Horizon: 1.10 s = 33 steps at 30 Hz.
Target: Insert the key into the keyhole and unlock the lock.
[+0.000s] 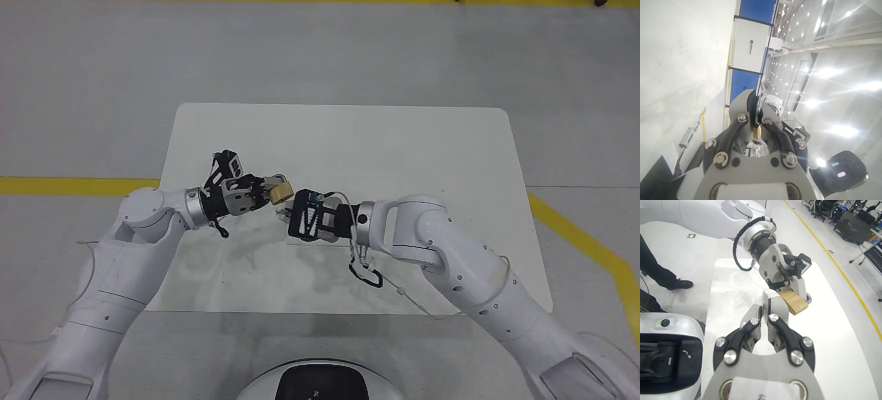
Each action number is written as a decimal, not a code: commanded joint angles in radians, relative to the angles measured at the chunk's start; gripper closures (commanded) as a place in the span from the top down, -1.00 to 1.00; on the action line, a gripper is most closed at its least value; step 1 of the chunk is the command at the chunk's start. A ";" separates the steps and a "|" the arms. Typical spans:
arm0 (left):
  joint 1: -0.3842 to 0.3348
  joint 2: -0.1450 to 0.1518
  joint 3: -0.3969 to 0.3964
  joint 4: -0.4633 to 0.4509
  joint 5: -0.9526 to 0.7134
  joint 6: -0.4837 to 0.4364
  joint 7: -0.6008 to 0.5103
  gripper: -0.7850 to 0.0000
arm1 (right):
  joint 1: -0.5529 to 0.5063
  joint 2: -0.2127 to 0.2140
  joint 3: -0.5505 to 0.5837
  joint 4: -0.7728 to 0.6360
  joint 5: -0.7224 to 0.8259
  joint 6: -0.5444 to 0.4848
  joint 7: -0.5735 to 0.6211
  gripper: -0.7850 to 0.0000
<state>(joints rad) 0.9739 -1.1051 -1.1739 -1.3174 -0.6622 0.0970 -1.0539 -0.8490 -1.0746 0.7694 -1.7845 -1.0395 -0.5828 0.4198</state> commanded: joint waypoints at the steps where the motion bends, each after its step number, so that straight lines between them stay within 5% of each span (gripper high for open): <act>1: 0.002 -0.001 -0.005 -0.001 -0.008 -0.003 0.018 -1.00 | -0.005 -0.001 -0.002 -0.014 -0.006 -0.004 0.006 -1.00; 4: 0.008 -0.002 -0.017 0.007 -0.027 -0.002 0.054 -1.00 | -0.021 -0.001 0.005 -0.049 -0.023 0.003 0.014 -1.00; 5: 0.010 -0.002 -0.019 0.008 -0.029 -0.001 0.065 -1.00 | -0.029 0.000 0.008 -0.067 -0.028 0.005 0.014 -0.43; 6: 0.012 -0.002 -0.021 0.010 -0.031 -0.001 0.077 -1.00 | -0.035 0.001 0.010 -0.080 -0.030 0.000 0.011 0.54; 7: 0.015 -0.003 -0.023 0.012 -0.034 0.001 0.092 -1.00 | -0.035 0.001 0.010 -0.080 -0.030 0.000 0.011 1.00; 23: 0.032 -0.011 -0.027 0.015 -0.085 0.054 0.212 -1.00 | -0.046 0.000 0.024 -0.089 -0.049 0.031 -0.036 0.98; 24: 0.038 -0.011 -0.031 0.006 -0.081 0.052 0.234 -1.00 | -0.052 0.001 0.037 -0.096 -0.074 0.046 -0.073 0.65; 25: 0.046 -0.011 -0.035 -0.002 -0.092 0.056 0.243 -1.00 | -0.063 0.001 0.050 -0.101 -0.089 0.065 -0.119 -0.05; 28: 0.056 -0.011 -0.038 -0.016 -0.123 0.096 0.208 -1.00 | -0.098 0.003 0.080 -0.097 -0.127 0.103 -0.220 -0.68; 30: 0.055 -0.010 -0.039 -0.019 -0.125 0.116 0.190 -1.00 | -0.110 0.003 0.090 -0.081 -0.136 0.106 -0.251 -0.85; 33: 0.050 -0.009 -0.038 -0.025 -0.133 0.149 0.168 -1.00 | -0.113 0.000 0.093 -0.064 -0.163 0.110 -0.270 -0.86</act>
<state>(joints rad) 1.0258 -1.1145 -1.2121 -1.3401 -0.7971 0.2355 -0.8822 -0.9616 -1.0734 0.8624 -1.8531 -1.1912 -0.4740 0.1540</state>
